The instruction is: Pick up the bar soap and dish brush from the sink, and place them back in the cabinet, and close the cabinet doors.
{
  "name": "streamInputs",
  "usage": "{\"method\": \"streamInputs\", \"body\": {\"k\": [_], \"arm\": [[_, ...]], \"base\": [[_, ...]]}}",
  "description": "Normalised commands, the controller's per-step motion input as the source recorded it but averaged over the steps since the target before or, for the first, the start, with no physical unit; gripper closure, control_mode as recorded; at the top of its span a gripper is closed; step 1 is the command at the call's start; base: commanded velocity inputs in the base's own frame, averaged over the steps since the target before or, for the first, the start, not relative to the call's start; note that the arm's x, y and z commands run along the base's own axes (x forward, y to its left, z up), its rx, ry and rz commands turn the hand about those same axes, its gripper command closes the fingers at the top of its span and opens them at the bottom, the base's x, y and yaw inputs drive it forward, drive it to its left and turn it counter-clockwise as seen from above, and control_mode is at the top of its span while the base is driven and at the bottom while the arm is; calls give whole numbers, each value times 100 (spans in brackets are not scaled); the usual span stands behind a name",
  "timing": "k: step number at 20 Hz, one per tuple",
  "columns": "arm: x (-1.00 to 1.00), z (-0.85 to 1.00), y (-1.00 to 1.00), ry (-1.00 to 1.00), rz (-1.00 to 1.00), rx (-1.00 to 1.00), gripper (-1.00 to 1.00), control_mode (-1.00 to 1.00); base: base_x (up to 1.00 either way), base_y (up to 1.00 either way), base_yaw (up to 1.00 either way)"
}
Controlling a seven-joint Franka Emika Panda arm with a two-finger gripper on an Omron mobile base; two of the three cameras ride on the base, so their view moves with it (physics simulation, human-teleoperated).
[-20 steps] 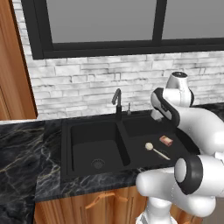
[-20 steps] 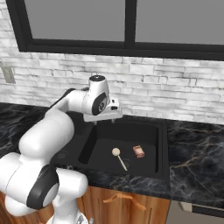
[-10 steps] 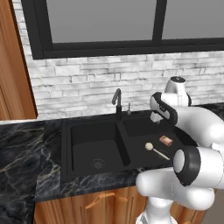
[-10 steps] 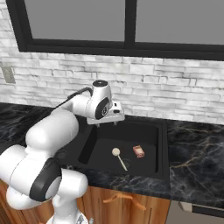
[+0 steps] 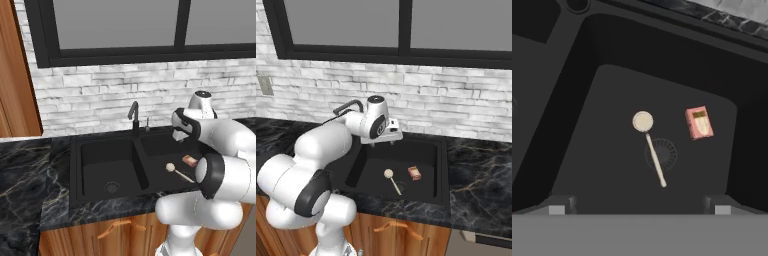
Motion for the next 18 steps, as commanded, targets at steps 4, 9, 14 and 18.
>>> {"method": "streamInputs", "body": {"k": [4,9,14,18], "arm": [[9,-14,-12,0,0,0,-100,-100],[5,-23,-10,0,0,0,-100,-100],[8,-25,0,0,0,0,-100,-100],[8,-28,-4,0,0,0,-100,-100]], "base": [[0,0,0],[0,0,0],[0,0,0],[0,0,0]]}}
